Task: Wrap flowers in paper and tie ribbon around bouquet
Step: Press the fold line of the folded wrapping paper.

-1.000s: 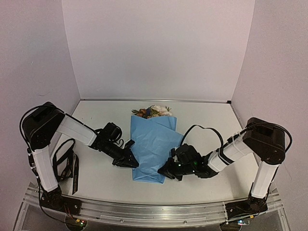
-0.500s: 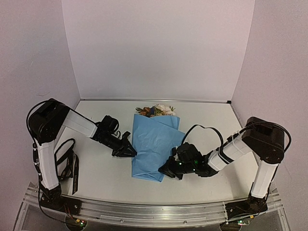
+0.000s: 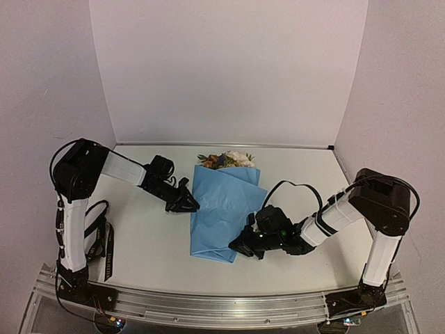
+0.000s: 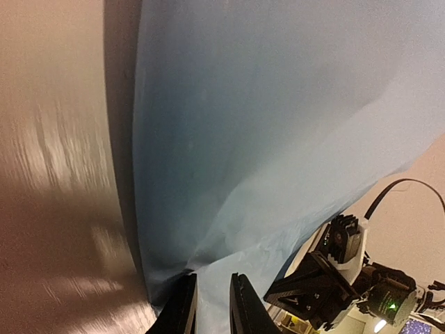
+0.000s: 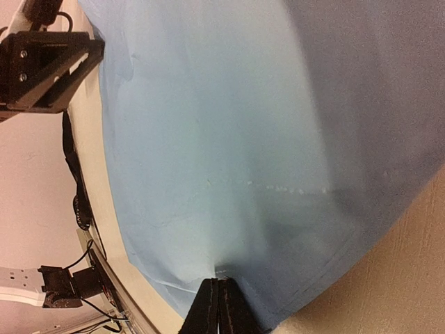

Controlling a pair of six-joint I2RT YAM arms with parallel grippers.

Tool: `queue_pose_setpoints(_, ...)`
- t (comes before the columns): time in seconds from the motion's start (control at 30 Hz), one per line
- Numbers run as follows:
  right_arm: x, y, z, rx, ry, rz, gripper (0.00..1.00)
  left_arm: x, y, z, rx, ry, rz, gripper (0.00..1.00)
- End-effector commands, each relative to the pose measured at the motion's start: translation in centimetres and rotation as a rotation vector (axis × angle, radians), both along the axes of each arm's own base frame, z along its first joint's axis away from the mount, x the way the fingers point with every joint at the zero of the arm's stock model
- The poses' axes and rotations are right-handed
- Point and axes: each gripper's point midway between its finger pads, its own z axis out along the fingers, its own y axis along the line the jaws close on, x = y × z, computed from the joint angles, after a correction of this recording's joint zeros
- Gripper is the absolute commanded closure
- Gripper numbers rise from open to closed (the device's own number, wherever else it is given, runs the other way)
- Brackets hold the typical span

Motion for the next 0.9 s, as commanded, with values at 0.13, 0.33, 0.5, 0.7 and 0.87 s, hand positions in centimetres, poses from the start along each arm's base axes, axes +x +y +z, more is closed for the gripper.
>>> queue_pose_setpoints(0.13,-2.4,-5.0,-6.7,-0.242,0.141,-0.033,0.98,5.2,1.3,-1.3,0.012,-0.01,0.078,0.82)
queue_pose_setpoints(0.33,-2.5,-5.0,-6.7,-0.24,0.144,-0.031,0.98,9.1,2.2,-1.1,-0.023,-0.016,0.142,0.82)
queue_pose_setpoints(0.5,-2.6,-5.3,-6.9,-0.241,0.149,-0.03,0.98,12.5,2.8,-0.7,-0.058,-0.031,0.177,0.82)
queue_pose_setpoints(0.7,-2.6,-5.4,-6.8,-0.236,0.149,-0.032,0.98,16.5,3.4,0.2,-0.115,-0.064,0.214,0.81)
queue_pose_setpoints(0.87,-2.7,-5.7,-6.7,-0.237,0.147,-0.034,0.98,19.4,2.2,1.8,-0.205,-0.101,0.199,0.79)
